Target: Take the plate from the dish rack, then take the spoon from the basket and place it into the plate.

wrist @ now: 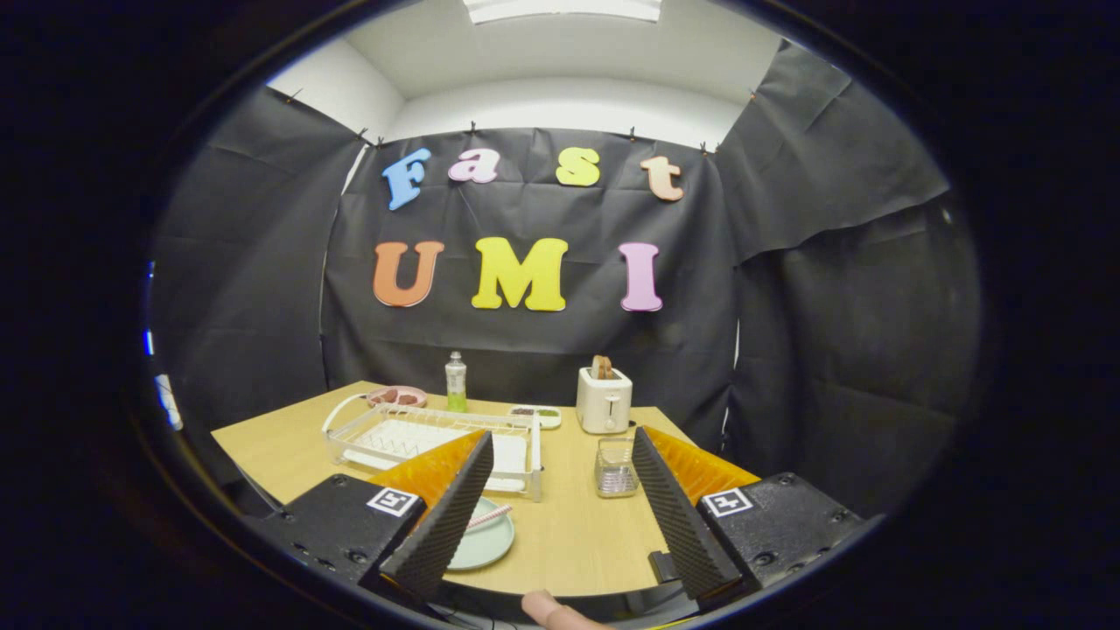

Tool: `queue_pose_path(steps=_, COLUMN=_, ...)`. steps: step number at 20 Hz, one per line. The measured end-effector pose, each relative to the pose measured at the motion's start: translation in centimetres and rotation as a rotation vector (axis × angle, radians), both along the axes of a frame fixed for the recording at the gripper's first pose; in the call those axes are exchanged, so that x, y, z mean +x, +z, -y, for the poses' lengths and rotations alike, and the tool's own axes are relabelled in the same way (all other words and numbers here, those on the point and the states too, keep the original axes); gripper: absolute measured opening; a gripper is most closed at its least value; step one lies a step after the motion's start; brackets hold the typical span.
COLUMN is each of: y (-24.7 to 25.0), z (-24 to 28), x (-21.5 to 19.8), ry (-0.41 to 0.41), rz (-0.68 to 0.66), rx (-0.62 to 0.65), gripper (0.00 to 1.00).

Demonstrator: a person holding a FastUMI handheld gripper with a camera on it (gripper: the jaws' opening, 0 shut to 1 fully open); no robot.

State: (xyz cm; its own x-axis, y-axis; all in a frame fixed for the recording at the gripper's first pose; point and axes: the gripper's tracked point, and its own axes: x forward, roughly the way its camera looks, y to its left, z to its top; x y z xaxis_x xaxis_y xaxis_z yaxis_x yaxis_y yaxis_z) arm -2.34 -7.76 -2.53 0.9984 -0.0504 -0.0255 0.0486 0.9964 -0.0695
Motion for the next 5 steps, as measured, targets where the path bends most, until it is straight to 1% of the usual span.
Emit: queue_pose_path(steps=5, y=-0.24, z=-0.2, x=-0.1, ry=0.005, rz=0.001, rx=-0.003, gripper=1.0)
